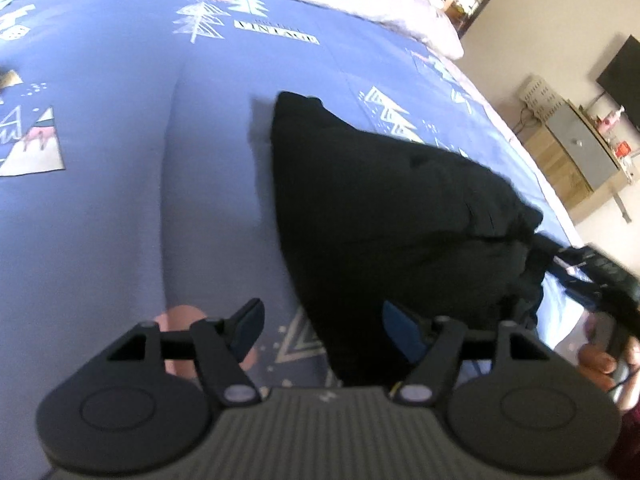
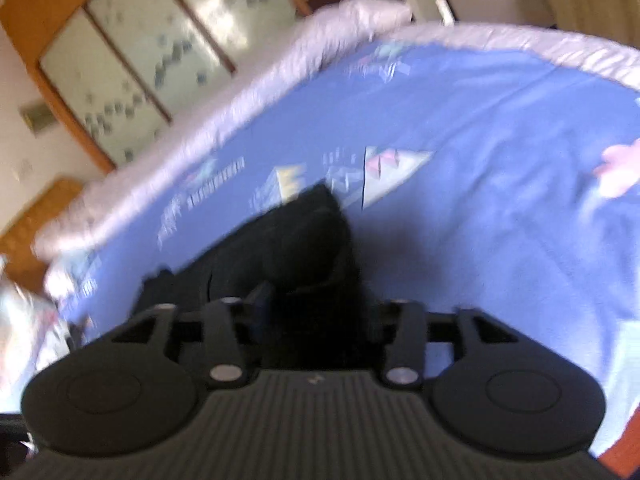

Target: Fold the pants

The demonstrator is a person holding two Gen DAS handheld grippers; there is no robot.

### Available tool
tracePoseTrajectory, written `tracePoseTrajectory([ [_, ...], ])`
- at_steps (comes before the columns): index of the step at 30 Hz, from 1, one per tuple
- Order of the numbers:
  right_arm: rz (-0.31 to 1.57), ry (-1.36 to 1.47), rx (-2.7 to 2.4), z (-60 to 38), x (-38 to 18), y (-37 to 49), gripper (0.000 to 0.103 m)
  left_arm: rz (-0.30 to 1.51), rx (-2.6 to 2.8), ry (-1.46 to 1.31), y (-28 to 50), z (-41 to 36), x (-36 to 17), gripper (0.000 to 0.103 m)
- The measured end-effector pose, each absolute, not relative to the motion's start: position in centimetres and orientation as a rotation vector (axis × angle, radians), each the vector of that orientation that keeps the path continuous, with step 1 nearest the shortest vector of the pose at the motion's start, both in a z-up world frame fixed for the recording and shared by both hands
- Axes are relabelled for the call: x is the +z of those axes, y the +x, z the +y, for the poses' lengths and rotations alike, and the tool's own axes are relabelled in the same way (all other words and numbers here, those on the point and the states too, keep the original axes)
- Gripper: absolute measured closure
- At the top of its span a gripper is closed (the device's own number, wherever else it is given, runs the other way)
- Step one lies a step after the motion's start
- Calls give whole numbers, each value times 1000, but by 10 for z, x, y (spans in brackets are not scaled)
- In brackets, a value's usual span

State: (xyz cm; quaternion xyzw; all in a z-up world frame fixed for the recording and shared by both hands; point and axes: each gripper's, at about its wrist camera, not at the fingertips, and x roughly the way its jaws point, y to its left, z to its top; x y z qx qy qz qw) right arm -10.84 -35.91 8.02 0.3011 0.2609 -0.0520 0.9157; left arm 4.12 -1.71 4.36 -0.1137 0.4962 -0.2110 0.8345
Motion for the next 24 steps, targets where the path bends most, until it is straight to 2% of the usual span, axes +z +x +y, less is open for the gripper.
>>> tracePoseTrajectory([
  [6, 432, 592, -133, -358, 106, -129, 49, 1095, -456, -308, 57, -23, 37, 29],
  [7, 431, 582, -123, -355, 107, -130, 51, 1100, -450, -324, 58, -23, 37, 32],
  [8, 431, 567, -108, -351, 109, -132, 55, 1104, -444, -341, 60, -23, 35, 37],
  [10, 441, 550, -86, -341, 117, -115, 62, 1117, -454, -337, 62, -27, 30, 70],
  [12, 462, 551, -82, -334, 115, -107, 66, 1111, -452, -260, 57, -36, 31, 86],
  [14, 483, 571, -77, -333, 109, -100, 70, 1070, -461, -177, 48, -43, 35, 89],
  [21, 486, 544, -115, -325, 115, -102, 68, 1052, -474, -143, 30, -31, 35, 91],
  [23, 486, 502, -190, -329, 117, -95, 60, 1053, -466, -138, 28, -32, 32, 91],
  [24, 490, 479, -209, -331, 117, -88, 59, 1052, -463, -137, 29, -34, 32, 91],
])
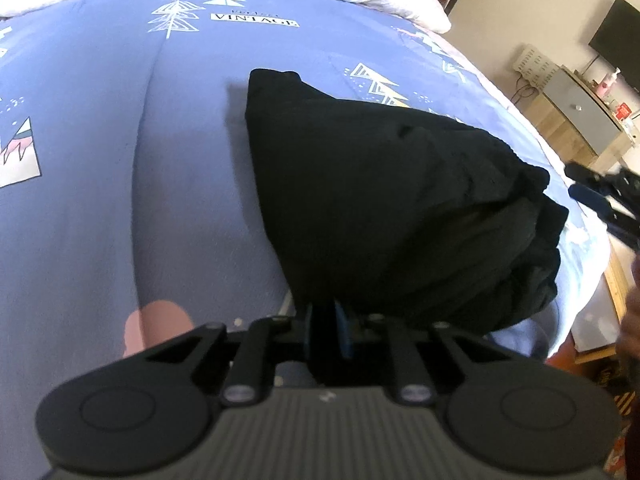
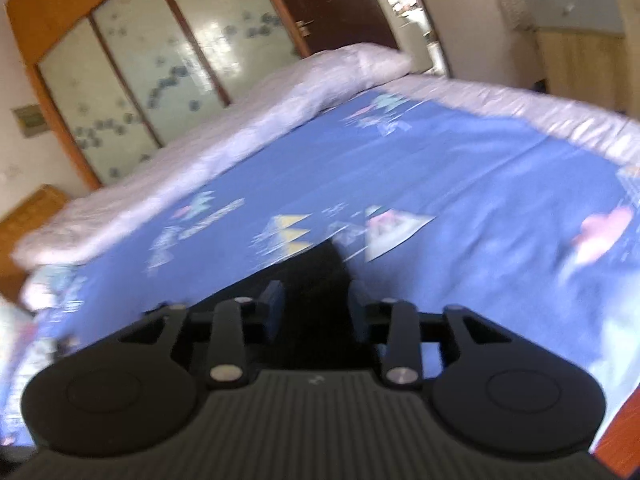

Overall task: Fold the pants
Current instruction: 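Hold the folded pants bundle with both grippers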

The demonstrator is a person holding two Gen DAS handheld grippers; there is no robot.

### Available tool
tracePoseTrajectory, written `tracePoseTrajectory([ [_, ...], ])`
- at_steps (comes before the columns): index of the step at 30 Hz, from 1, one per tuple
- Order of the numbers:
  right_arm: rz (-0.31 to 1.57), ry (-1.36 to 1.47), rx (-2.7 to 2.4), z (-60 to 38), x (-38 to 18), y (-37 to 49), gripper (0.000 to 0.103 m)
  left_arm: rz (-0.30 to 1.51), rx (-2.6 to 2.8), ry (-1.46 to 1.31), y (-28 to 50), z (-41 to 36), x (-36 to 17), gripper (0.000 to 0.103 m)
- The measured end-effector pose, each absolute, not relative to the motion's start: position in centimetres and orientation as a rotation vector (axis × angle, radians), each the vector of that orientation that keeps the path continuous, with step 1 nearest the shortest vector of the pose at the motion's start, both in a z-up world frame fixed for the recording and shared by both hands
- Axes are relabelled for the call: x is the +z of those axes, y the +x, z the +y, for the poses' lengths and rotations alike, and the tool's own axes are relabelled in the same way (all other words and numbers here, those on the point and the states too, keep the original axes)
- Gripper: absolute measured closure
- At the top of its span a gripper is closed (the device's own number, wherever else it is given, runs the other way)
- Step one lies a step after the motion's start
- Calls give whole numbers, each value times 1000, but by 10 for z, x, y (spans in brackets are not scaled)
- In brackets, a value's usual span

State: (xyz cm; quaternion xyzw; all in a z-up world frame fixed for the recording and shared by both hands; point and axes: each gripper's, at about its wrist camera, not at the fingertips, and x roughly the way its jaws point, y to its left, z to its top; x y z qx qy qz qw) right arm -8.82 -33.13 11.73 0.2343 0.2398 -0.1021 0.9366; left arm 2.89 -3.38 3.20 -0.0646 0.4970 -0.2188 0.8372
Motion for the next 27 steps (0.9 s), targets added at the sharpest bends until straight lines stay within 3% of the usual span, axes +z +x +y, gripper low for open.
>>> tracePoseTrajectory([
  [2, 564, 430, -214, -335, 109, -67, 61, 1055, -456, -132, 30, -36, 33, 91],
  [4, 680, 428, -203, -335, 96, -46, 81, 1054, -453, -124, 30, -36, 33, 91],
  [5, 675, 428, -187, -332, 97, -46, 86, 1053, -452, -121, 29, -35, 34, 91],
  [8, 585, 332, -148, -309, 122, -64, 88, 1057, -451, -143, 29, -30, 33, 90],
  [13, 455, 365, -127, -298, 153, -117, 89, 1075, -465, -192, 33, -21, 32, 90],
  [17, 568, 461, -195, -315, 116, -131, 89, 1074, -471, -196, 33, -18, 29, 88],
  [21, 714, 595, -299, -340, 61, -121, 86, 1090, -469, -206, 37, -14, 31, 76],
  [25, 626, 615, -281, -349, 84, -126, 74, 1056, -444, -239, 48, -3, 48, 65],
  [27, 557, 617, -294, -353, 99, -134, 73, 1039, -444, -286, 56, 2, 57, 65],
])
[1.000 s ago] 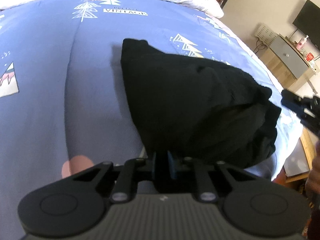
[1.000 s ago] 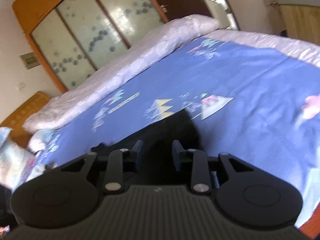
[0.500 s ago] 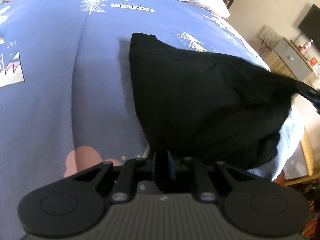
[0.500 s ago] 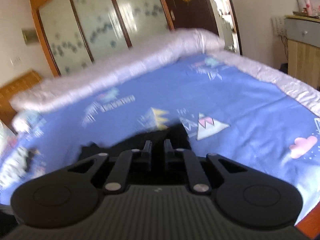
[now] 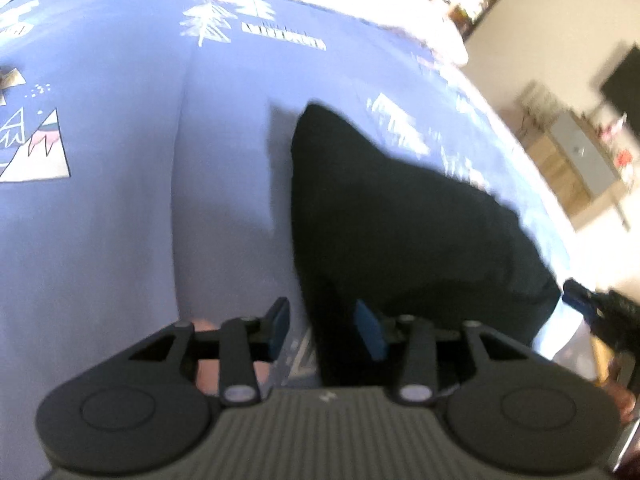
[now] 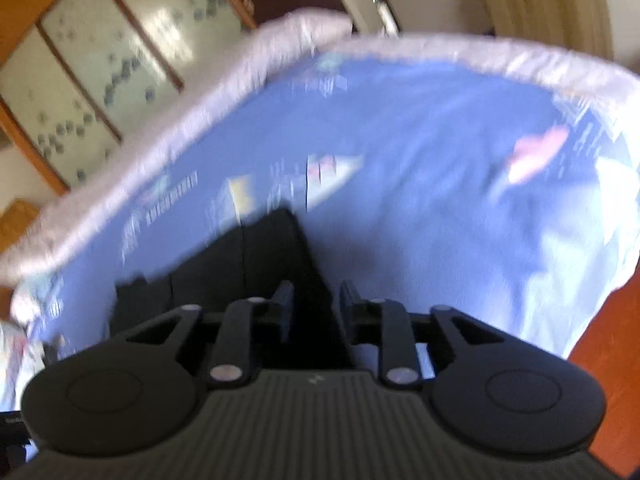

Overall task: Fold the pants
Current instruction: 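Hold the folded pants bundle with both grippers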

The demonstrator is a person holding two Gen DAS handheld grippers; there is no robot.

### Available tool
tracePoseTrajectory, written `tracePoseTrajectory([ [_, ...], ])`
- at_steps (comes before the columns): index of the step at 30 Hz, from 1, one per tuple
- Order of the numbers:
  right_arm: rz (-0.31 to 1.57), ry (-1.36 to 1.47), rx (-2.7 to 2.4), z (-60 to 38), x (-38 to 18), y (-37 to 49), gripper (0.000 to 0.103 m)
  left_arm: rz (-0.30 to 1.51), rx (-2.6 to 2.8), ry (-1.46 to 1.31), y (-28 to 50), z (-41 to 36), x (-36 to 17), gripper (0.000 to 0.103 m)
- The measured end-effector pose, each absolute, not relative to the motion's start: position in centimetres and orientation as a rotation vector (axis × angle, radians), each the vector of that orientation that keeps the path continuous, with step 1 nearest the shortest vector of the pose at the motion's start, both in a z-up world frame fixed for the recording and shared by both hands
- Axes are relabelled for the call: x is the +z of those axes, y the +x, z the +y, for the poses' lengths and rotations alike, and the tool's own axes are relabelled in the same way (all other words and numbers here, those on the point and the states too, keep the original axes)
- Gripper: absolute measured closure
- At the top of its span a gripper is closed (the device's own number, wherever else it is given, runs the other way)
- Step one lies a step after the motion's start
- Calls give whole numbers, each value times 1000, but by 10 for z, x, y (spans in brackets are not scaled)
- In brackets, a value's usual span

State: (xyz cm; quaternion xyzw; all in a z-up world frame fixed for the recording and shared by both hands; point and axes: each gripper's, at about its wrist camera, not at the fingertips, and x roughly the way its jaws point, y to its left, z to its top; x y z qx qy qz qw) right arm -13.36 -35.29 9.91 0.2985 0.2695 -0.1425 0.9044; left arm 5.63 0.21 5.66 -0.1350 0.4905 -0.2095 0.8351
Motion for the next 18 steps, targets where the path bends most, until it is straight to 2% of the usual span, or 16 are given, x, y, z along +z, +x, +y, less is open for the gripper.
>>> tracePoseTrajectory([
  [7, 463, 541, -181, -332, 127, -127, 73, 1002, -549, -275, 66, -34, 69, 69],
  [9, 488, 525, -135, -323, 121, -118, 73, 1036, -574, -209, 63, -50, 57, 70],
  [11, 592, 511, -126, -317, 100, -104, 76, 1118, -548, -99, 59, -65, 33, 68],
  [13, 713, 486, -163, -318, 64, -86, 77, 1058, -558, -35, 46, -66, 21, 67],
  [15, 662, 469, -162, -317, 56, -90, 77, 1038, -560, 16, 41, -69, 23, 67],
  [18, 685, 391, -175, -309, 67, -82, 74, 1061, -552, 6, 44, -69, 23, 67],
])
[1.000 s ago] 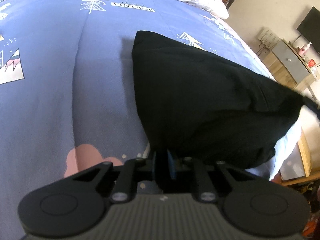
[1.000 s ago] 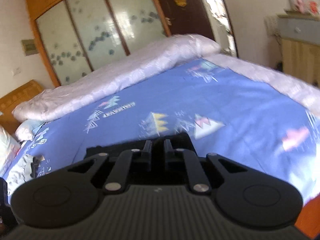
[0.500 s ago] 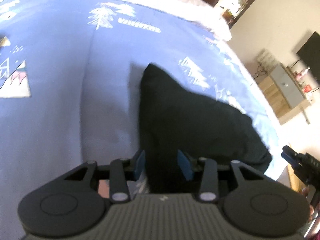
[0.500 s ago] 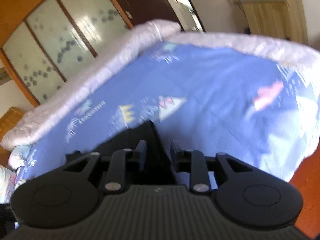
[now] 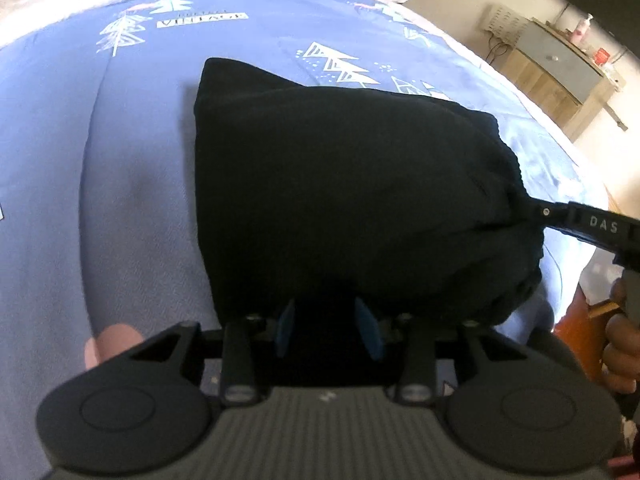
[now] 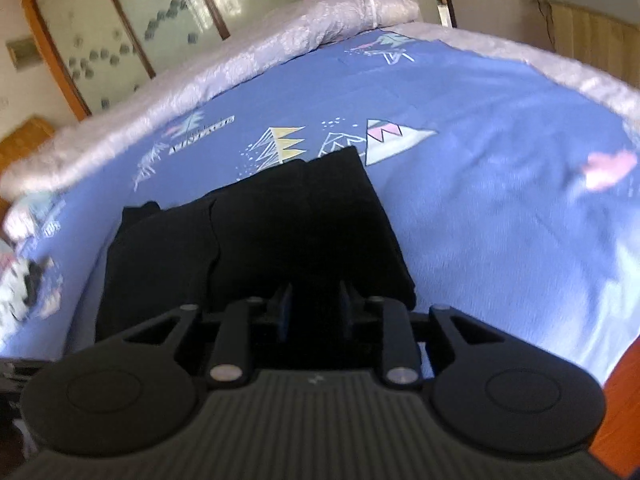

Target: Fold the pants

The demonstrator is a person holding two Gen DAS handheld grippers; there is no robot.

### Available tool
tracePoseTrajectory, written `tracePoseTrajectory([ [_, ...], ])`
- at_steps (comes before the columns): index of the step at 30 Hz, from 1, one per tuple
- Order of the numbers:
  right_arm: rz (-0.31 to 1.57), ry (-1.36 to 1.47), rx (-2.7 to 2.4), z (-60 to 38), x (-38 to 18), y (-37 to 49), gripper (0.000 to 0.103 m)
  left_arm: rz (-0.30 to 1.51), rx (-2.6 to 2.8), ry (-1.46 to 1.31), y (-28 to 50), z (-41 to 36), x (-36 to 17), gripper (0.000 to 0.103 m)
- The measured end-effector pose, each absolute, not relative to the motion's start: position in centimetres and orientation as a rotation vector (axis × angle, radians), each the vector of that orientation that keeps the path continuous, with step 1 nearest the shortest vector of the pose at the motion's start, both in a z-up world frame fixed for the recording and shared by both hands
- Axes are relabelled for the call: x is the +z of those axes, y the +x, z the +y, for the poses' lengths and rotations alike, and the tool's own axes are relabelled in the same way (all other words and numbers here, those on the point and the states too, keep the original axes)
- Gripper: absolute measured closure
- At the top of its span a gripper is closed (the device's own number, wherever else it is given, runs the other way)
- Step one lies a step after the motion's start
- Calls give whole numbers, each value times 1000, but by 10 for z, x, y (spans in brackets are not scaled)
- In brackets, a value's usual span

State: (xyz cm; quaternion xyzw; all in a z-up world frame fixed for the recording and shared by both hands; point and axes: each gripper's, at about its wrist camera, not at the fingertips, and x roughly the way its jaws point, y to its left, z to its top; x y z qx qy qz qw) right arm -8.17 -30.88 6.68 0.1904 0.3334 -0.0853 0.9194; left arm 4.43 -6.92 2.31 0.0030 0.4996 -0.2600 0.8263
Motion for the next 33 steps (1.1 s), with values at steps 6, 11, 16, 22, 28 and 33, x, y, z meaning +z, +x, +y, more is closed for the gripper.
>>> tracePoseTrajectory([
  [6, 607, 466, -135, -315, 85, -106, 62, 1033, -566, -66, 32, -47, 34, 60],
  [11, 567, 491, -70, -308, 97, -126, 62, 1022, -514, -177, 16, 4, 30, 57],
  [16, 603, 462, -75, -292, 92, -117, 62, 1063, -424, -269, 14, 31, 19, 57],
  [22, 733, 500, -159, -290, 61, -103, 61, 1076, -393, -262, 11, 32, 14, 55],
  [28, 642, 504, -100, -291, 81, -127, 53, 1061, -400, -243, 2, 31, 17, 52],
  [33, 669, 540, -69, -282, 71, -147, 53, 1053, -394, -203, -5, 25, 18, 51],
])
